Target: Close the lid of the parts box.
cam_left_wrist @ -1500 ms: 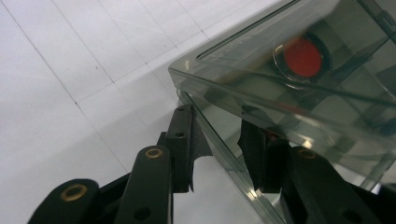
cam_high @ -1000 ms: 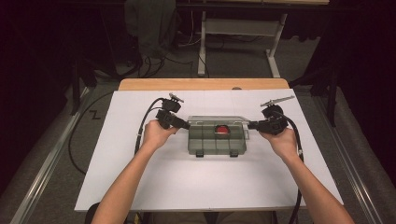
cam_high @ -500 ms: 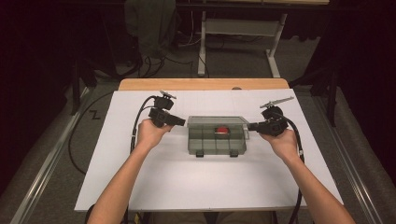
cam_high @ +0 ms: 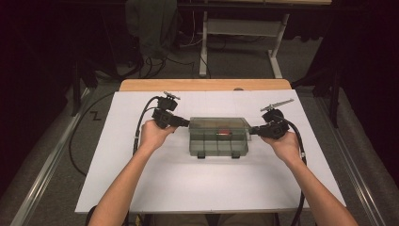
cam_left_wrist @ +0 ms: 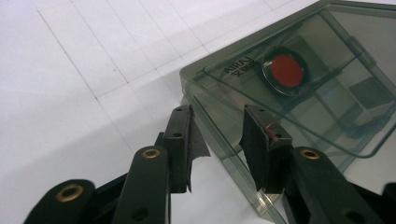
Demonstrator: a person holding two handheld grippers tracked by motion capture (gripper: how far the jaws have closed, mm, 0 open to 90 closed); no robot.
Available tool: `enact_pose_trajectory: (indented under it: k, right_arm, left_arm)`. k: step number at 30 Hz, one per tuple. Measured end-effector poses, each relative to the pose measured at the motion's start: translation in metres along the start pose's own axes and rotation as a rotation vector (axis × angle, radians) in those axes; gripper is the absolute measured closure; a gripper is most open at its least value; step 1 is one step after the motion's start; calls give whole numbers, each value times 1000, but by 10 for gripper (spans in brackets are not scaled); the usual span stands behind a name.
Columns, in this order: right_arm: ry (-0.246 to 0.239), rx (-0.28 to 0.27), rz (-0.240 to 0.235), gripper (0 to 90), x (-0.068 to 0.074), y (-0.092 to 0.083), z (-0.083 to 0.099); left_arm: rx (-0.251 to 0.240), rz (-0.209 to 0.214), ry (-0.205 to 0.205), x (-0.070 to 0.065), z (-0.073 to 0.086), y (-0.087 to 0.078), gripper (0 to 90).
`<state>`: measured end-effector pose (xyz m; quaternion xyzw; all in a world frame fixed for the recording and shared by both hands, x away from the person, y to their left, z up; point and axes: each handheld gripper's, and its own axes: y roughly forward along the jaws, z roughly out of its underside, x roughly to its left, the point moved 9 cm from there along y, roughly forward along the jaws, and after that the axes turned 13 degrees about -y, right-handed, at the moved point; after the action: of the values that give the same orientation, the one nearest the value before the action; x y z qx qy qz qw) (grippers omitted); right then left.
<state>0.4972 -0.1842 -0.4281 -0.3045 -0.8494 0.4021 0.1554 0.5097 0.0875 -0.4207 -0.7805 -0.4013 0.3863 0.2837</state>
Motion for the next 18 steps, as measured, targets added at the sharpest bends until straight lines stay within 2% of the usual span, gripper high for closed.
enact_pose_trajectory:
  k: [5,10,18]
  right_arm:
    - [-3,7,-4,900,-1,0,2]
    - [4,15,1,900,-1,1,3]
    - [14,17,0,900,-4,3,6]
  left_arm:
    - [16,0,5,0,2,0,637]
    - [7,-17,14,0,2,2,637]
    - [25,-36,43,-3,5,7,635]
